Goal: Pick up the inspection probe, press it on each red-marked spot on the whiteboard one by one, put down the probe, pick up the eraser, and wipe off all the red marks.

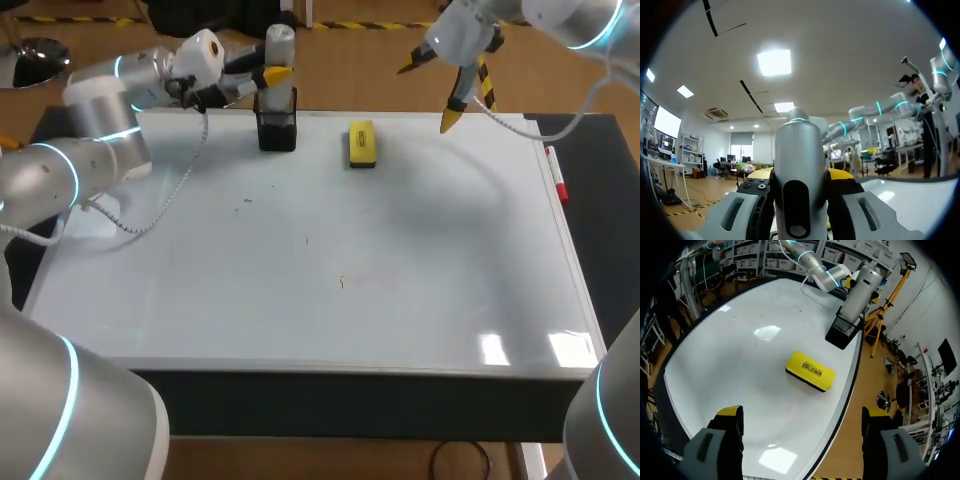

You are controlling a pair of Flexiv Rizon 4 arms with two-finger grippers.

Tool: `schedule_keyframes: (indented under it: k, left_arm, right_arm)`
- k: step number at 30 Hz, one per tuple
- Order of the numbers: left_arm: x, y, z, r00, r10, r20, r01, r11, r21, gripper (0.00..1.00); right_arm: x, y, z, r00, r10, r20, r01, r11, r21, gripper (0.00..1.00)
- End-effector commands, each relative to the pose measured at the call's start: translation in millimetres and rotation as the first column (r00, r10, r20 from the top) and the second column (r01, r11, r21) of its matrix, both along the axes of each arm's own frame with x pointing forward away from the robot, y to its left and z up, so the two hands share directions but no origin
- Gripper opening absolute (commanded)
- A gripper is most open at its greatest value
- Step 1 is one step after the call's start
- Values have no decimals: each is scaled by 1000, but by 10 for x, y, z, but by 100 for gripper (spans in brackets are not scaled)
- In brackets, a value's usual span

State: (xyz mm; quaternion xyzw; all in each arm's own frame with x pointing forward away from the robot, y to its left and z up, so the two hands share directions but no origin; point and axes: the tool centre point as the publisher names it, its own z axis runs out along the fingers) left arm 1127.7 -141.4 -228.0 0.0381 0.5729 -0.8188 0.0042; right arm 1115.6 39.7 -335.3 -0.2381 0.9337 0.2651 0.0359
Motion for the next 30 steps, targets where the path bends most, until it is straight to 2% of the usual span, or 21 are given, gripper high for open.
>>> schedule_keyframes:
  k: [1,20,30]
  left_arm:
    - [-12,-10,-33,1000,1,-6,-1,1000,5,0]
    - [-10,9,-294,999,9,-33,-8,1000,20,0]
    - [-15,20,-316,999,15,-38,-14,1000,25,0]
  right_arm:
    - [8,-3,8,1000,2,-2,-2,1000,-5,100]
    - [8,-3,8,1000,2,-2,-2,1000,-5,100]
    - [8,-3,8,1000,2,-2,-2,1000,-5,100]
